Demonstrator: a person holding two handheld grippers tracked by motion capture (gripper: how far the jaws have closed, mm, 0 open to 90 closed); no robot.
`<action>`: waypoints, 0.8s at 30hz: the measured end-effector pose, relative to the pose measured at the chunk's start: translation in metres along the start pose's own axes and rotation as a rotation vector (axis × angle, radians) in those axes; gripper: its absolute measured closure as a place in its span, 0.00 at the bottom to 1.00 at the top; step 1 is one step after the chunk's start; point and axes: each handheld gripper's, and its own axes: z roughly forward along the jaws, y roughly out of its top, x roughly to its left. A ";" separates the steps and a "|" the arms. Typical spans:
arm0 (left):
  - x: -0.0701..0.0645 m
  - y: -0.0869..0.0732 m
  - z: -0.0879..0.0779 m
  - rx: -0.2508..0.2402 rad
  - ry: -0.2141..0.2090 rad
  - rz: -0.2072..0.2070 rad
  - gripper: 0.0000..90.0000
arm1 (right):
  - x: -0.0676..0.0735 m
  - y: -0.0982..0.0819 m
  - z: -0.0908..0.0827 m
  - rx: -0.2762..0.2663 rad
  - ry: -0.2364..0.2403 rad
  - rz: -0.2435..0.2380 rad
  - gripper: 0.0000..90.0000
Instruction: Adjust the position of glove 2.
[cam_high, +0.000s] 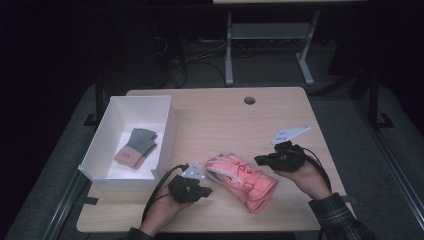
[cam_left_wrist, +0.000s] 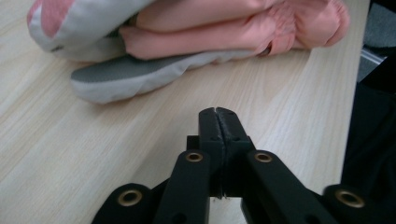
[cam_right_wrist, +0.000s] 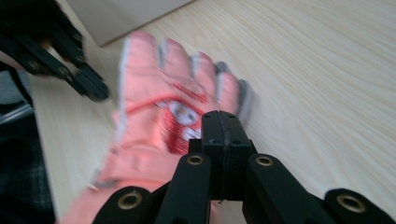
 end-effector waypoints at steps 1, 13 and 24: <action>-0.001 0.001 0.000 0.002 0.004 -0.001 1.00 | -0.003 -0.004 0.000 0.003 -0.005 0.006 1.00; -0.004 0.015 0.015 0.028 -0.017 0.004 1.00 | -0.025 -0.051 0.006 0.038 -0.033 0.041 1.00; -0.007 0.028 0.032 0.027 0.001 -0.001 1.00 | -0.019 -0.068 0.016 0.095 -0.003 0.009 1.00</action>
